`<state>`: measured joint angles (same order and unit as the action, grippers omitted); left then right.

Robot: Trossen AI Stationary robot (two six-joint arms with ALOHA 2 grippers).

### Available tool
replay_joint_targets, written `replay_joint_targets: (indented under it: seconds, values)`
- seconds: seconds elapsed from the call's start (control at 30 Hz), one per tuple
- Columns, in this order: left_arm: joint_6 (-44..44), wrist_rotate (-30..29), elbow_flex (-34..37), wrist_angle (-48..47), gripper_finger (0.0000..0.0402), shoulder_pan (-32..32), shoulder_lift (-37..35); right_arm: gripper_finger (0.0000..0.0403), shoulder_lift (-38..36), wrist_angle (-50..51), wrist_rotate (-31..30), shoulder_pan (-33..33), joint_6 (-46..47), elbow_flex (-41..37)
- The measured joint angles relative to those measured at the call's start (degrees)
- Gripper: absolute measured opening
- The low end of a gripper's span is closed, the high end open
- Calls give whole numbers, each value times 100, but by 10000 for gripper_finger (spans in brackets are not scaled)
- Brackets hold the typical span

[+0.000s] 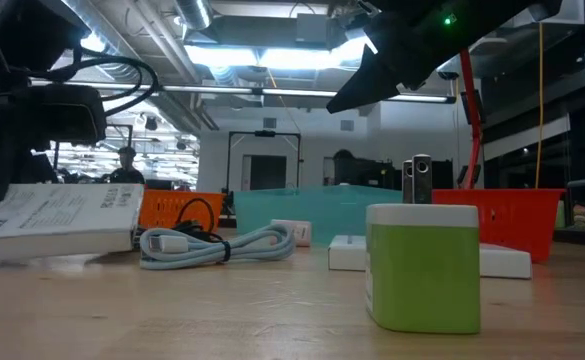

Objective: Pick and place items into bin
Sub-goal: Put the left white card reader box into the orange bin

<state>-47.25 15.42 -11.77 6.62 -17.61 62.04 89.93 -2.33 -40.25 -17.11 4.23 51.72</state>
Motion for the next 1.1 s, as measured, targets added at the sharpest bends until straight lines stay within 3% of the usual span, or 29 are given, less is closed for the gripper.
replay_joint_targets:
  seconds: [0.57,1.1]
  values:
    - [13,-262,10,-18,30,2,-1116,0,0,0,0,0,0,0]
    - [732,-2266,-310,3,29,177,-1584,0,0,-61,-13,0,-22,0]
